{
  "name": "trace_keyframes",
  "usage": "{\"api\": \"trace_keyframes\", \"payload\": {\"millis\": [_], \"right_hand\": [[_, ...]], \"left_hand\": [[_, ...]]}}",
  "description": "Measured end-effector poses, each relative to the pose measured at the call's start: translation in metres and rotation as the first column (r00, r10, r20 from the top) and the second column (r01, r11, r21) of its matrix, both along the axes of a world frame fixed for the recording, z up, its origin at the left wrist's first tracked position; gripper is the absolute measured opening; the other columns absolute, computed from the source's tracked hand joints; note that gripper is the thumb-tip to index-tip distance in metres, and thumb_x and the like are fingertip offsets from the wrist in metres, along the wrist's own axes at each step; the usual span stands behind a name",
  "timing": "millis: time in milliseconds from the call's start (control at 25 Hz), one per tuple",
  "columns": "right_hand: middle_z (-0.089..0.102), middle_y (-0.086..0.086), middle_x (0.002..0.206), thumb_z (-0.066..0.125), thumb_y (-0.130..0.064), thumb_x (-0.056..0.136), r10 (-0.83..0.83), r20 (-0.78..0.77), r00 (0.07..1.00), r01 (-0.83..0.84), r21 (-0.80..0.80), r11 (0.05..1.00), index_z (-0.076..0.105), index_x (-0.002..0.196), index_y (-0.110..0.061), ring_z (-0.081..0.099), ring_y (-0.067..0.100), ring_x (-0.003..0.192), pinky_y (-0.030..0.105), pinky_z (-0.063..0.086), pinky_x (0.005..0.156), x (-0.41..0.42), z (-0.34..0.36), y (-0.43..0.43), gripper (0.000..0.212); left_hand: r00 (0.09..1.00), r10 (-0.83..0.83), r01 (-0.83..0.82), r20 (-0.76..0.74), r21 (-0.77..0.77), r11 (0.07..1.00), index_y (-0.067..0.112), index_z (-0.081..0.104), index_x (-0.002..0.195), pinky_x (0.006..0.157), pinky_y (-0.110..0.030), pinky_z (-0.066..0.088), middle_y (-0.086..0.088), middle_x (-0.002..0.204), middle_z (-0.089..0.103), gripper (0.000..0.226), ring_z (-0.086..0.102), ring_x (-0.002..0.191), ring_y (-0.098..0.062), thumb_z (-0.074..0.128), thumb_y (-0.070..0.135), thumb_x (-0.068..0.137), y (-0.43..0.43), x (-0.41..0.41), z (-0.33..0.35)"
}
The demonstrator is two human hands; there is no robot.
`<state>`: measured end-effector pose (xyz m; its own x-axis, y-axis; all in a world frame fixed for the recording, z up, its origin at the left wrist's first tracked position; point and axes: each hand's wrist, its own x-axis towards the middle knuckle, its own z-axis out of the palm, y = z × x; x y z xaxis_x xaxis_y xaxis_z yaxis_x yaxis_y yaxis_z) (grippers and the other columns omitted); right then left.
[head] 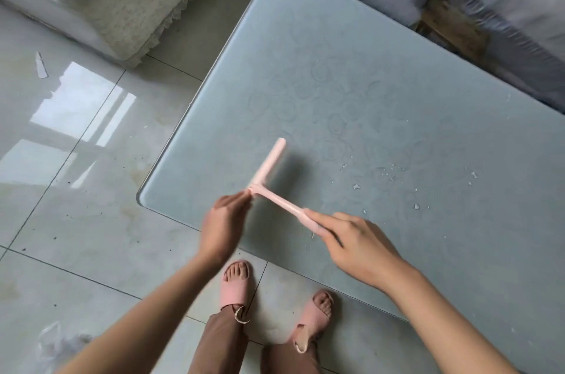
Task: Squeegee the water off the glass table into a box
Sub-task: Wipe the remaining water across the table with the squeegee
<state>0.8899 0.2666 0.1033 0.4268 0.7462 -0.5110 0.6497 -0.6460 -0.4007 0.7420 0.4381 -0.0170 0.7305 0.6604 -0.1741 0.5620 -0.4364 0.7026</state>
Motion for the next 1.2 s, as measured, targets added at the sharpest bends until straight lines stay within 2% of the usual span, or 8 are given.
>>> {"api": "trace_keyframes", "payload": {"millis": [160, 360, 480, 600, 680, 840, 1000, 1200], "right_hand": [[0.06, 0.01, 0.1, 0.032, -0.034, 0.099, 0.065, -0.003, 0.998, -0.064, 0.038, 0.997, 0.037, 0.137, -0.043, 0.057, 0.035, 0.092, 0.039, 0.047, 0.079, -0.009, -0.028, 0.046, 0.039], [0.063, 0.006, 0.11, 0.036, -0.033, 0.099, -0.07, -0.076, 0.995, 0.07, -0.001, 0.998, 0.04, 0.138, -0.045, 0.057, 0.032, 0.102, 0.038, 0.047, 0.083, 0.026, -0.035, -0.022, 0.041], [0.064, 0.001, 0.117, 0.037, -0.033, 0.099, -0.128, -0.046, 0.991, 0.123, -0.089, 0.988, 0.041, 0.136, -0.047, 0.057, 0.028, 0.107, 0.038, 0.047, 0.086, 0.064, -0.025, -0.083, 0.041], [0.065, -0.001, 0.116, 0.036, -0.034, 0.099, -0.147, -0.046, 0.988, 0.139, -0.155, 0.978, 0.041, 0.136, -0.048, 0.057, 0.026, 0.107, 0.037, 0.047, 0.086, 0.094, -0.013, -0.127, 0.04], [0.064, 0.003, 0.106, 0.035, -0.034, 0.099, -0.085, -0.034, 0.996, 0.081, -0.094, 0.992, 0.039, 0.138, -0.047, 0.058, 0.029, 0.1, 0.038, 0.047, 0.083, 0.097, -0.005, -0.132, 0.041], [0.061, 0.014, 0.096, 0.035, -0.032, 0.098, -0.028, -0.043, 0.999, 0.035, 0.152, 0.988, 0.038, 0.138, -0.038, 0.056, 0.04, 0.091, 0.042, 0.048, 0.075, 0.089, -0.017, -0.076, 0.04], [0.062, 0.018, 0.103, 0.037, -0.024, 0.098, 0.023, -0.124, 0.992, -0.007, 0.126, 0.992, 0.044, 0.133, -0.029, 0.057, 0.041, 0.094, 0.039, 0.043, 0.072, 0.077, -0.042, -0.046, 0.037], [0.06, 0.01, 0.1, 0.034, -0.031, 0.099, -0.103, -0.13, 0.986, 0.11, 0.046, 0.993, 0.034, 0.14, -0.04, 0.056, 0.035, 0.095, 0.037, 0.039, 0.07, 0.11, -0.043, -0.152, 0.043]], "left_hand": [[0.977, 0.147, -0.129, -0.156, 0.117, 0.985, 0.016, 0.073, 0.108, 0.066, -0.038, 0.05, -0.01, 0.103, 0.073, 0.02, 0.064, 0.094, -0.034, 0.062, 0.02, 0.092, 0.027, -0.007, -0.01], [0.982, 0.124, -0.109, -0.142, 0.107, 0.988, 0.018, 0.075, 0.103, 0.067, -0.034, 0.048, -0.012, 0.098, 0.073, 0.017, 0.066, 0.088, -0.034, 0.063, 0.022, 0.091, -0.029, 0.046, -0.019], [0.992, 0.085, -0.081, -0.091, 0.044, 0.996, 0.021, 0.075, 0.101, 0.065, -0.031, 0.044, -0.008, 0.096, 0.074, 0.016, 0.066, 0.086, -0.033, 0.062, 0.023, 0.091, -0.09, 0.089, -0.016], [0.979, 0.035, -0.049, -0.199, -0.07, 0.996, 0.023, 0.073, 0.098, 0.064, -0.03, 0.035, -0.008, 0.095, 0.072, 0.019, 0.063, 0.091, -0.034, 0.055, 0.03, 0.095, -0.138, 0.122, -0.014], [0.978, 0.028, -0.054, -0.207, -0.123, 0.991, 0.02, 0.073, 0.098, 0.069, -0.033, 0.042, -0.013, 0.095, 0.071, 0.019, 0.062, 0.091, -0.036, 0.056, 0.028, 0.094, -0.138, 0.126, -0.007], [0.977, 0.176, -0.164, -0.12, 0.104, 0.981, 0.017, 0.075, 0.099, 0.068, -0.038, 0.047, -0.019, 0.093, 0.07, 0.016, 0.064, 0.086, -0.038, 0.062, 0.014, 0.089, -0.075, 0.113, 0.0], [0.924, 0.279, -0.235, -0.263, 0.187, 0.954, 0.012, 0.072, 0.106, 0.076, -0.041, 0.045, -0.022, 0.1, 0.07, 0.02, 0.063, 0.094, -0.042, 0.057, 0.017, 0.093, -0.064, 0.109, -0.021], [0.975, 0.162, -0.142, -0.152, 0.134, 0.981, 0.012, 0.074, 0.101, 0.071, -0.038, 0.049, -0.02, 0.093, 0.071, 0.016, 0.067, 0.085, -0.038, 0.064, 0.014, 0.089, -0.163, 0.147, -0.023]]}}
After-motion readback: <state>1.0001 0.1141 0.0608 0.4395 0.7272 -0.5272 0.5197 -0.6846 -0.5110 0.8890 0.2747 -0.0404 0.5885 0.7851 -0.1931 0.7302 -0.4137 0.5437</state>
